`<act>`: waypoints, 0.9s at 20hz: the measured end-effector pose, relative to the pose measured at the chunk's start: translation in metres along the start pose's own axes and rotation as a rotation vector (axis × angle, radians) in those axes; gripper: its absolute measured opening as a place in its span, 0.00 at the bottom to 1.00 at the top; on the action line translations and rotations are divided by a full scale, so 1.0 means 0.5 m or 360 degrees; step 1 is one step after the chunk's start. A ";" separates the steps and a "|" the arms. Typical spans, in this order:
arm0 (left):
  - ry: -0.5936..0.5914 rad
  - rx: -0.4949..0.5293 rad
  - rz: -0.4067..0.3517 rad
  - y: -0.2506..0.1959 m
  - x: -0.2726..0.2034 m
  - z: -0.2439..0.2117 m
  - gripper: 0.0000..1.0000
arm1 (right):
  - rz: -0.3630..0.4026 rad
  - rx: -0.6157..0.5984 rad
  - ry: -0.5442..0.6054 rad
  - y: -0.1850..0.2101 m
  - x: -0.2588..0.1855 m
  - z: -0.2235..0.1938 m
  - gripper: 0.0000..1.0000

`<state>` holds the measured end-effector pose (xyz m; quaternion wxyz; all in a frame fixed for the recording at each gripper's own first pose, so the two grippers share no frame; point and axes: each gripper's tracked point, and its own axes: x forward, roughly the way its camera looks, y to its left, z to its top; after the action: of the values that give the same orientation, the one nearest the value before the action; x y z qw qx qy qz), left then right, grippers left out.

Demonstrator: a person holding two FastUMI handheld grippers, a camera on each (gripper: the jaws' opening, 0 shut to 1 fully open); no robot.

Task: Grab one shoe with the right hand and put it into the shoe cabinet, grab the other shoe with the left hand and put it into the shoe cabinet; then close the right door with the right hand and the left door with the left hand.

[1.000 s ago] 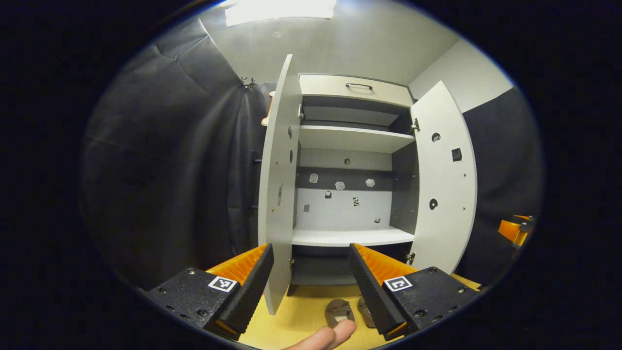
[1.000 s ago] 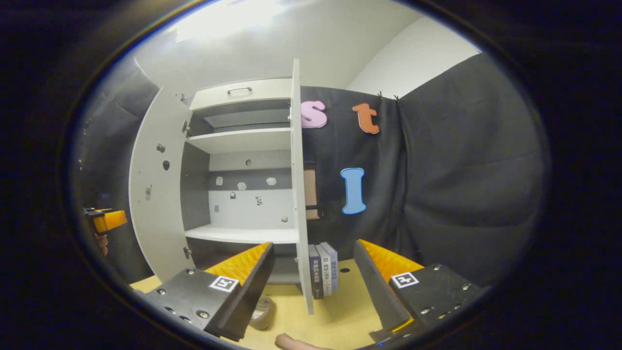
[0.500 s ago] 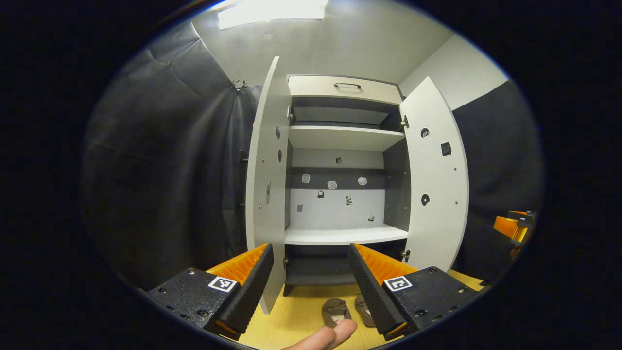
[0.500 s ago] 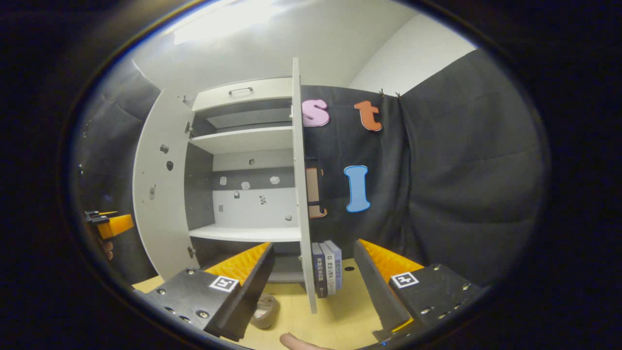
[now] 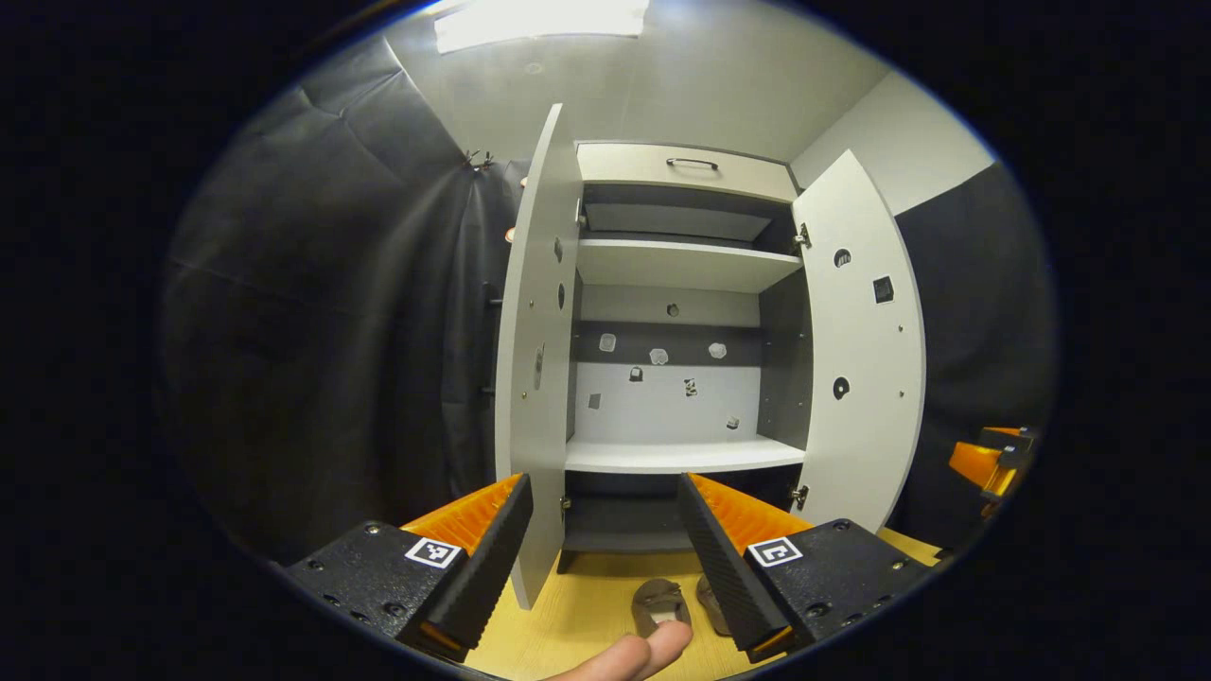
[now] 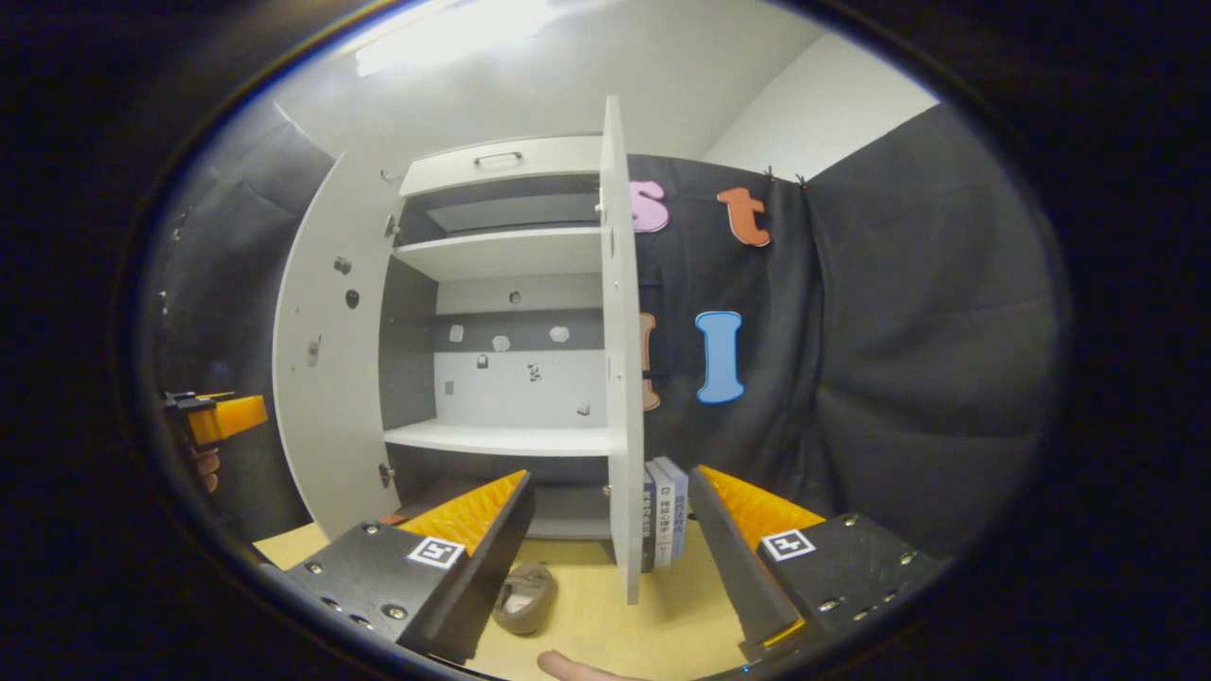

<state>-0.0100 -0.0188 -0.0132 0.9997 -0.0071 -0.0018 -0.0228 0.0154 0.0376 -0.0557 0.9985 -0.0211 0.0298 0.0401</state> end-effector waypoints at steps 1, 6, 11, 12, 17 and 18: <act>0.0003 -0.0010 -0.0007 0.003 0.000 -0.007 0.95 | 0.0027 -0.0003 0.0018 0.020 0.015 -0.019 0.98; 0.0002 -0.0059 -0.0048 0.014 -0.013 -0.027 0.94 | 0.0194 -0.0017 0.0238 0.138 0.099 -0.171 0.94; -0.0012 -0.0046 -0.0021 0.051 -0.028 -0.036 0.95 | 0.0305 -0.0156 0.0490 0.253 0.168 -0.370 0.98; -0.0008 -0.0043 -0.0017 0.056 -0.031 -0.037 0.95 | 0.0307 -0.0170 0.0548 0.265 0.174 -0.413 0.98; -0.0008 -0.0028 -0.0010 0.073 -0.039 -0.045 0.94 | 0.0340 -0.0194 0.0822 0.320 0.209 -0.592 0.95; -0.0009 -0.0027 -0.0010 0.075 -0.038 -0.045 0.94 | 0.0323 -0.0193 0.0870 0.321 0.217 -0.619 0.94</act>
<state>-0.0274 0.0193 -0.0363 0.9995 -0.0157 -0.0045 -0.0261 0.0925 0.1924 -0.3772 0.9413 -0.0876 0.2972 0.1343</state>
